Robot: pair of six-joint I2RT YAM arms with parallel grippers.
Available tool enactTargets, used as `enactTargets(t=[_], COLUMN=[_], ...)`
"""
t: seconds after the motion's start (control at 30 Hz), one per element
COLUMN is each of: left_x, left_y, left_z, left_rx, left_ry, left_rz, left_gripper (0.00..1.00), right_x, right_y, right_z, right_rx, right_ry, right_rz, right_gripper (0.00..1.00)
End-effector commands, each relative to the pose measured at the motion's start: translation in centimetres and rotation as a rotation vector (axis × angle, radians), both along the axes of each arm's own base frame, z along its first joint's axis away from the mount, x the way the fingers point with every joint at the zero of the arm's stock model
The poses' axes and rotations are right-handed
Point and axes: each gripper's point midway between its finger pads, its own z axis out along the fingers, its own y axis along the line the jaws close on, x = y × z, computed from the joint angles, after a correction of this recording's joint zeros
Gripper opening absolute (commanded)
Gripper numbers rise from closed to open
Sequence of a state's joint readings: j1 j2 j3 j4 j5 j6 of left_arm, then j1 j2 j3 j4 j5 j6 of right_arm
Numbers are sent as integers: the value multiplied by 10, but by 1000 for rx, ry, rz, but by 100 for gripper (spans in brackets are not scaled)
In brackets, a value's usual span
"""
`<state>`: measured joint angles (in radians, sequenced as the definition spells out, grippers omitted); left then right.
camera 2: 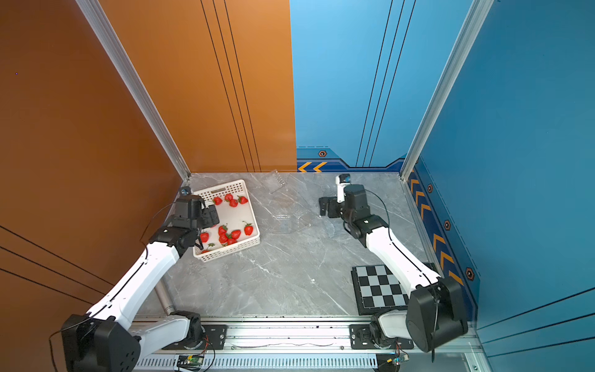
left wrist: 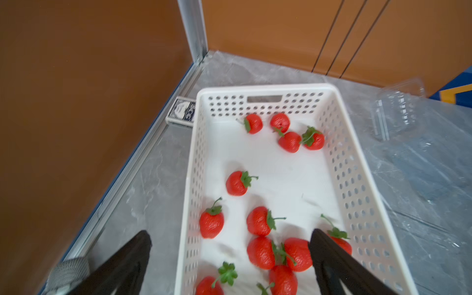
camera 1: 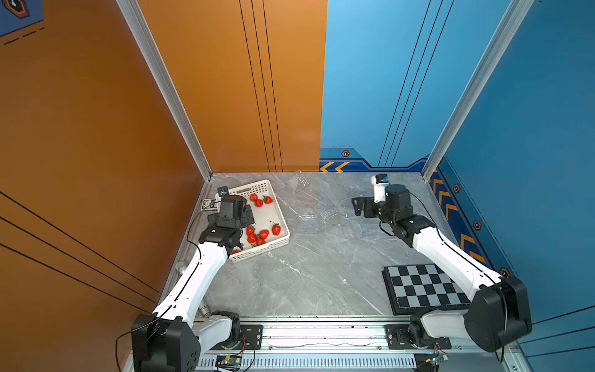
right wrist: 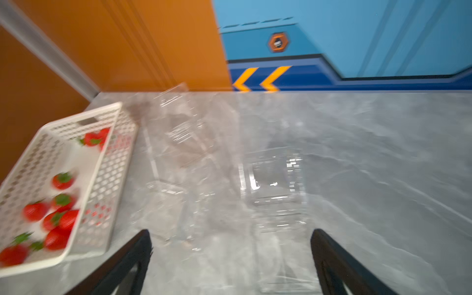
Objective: Pack strawberries into containers
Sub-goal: Pick up the basket from the center of the board.
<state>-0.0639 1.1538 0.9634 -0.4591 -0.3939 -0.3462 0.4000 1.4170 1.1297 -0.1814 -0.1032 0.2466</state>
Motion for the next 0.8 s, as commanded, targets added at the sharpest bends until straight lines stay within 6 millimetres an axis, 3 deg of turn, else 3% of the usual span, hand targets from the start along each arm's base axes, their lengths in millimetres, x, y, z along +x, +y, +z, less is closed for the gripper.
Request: enactTargets(t=[0.0, 0.1, 0.2, 0.3, 0.43, 0.63, 0.77], left_x=[-45, -57, -60, -50, -36, -20, -15], left_y=[16, 41, 52, 54, 55, 58, 63], left_z=[-25, -30, -48, -54, -67, -78, -90], left_rx=[-168, -180, -269, -361, -443, -467, -462], left_ry=[185, 220, 271, 285, 312, 336, 371], left_rz=[95, 187, 225, 222, 222, 220, 230], left_gripper=[99, 99, 99, 95, 89, 78, 74], right_x=[-30, -26, -18, -7, -4, 7, 15], right_y=[45, 92, 136, 167, 207, 241, 247], right_z=[-34, -46, -57, -64, -93, -121, -133], right_rx=[-54, -100, -143, -176, -215, -212, -224], right_ry=[297, 387, 411, 410, 433, 453, 456], right_rz=[115, 190, 248, 270, 322, 361, 348], right_gripper=[96, 93, 90, 89, 87, 79, 77])
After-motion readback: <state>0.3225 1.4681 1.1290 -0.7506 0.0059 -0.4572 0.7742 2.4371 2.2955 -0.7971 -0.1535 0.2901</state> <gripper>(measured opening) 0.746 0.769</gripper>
